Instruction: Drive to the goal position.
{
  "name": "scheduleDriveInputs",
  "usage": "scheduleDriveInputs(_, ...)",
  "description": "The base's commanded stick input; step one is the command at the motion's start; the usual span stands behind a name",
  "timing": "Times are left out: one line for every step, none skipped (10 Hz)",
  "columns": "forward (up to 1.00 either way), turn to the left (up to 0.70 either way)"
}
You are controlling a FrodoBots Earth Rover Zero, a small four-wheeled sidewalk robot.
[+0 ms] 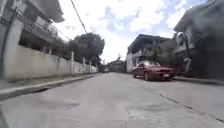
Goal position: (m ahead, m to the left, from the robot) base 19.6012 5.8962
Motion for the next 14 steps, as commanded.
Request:
scheduleDriveInputs(0.7,0.0)
scheduleDriveInputs(0.7,0.0)
scheduleDriveInputs(0.7,0.0)
scheduleDriveInputs(0.7,0.0)
scheduleDriveInputs(0.7,0.0)
scheduleDriveInputs(0.7,0.0)
scheduleDriveInputs(0.7,0.0)
scheduleDriveInputs(0.7,0.0)
scheduleDriveInputs(0.7,0.0)
scheduleDriveInputs(0.7,0.0)
scheduleDriveInputs(0.7,0.0)
scheduleDriveInputs(0.7,0.0)
scheduleDriveInputs(0.7,-0.25)
scheduleDriveInputs(0.7,-0.35)
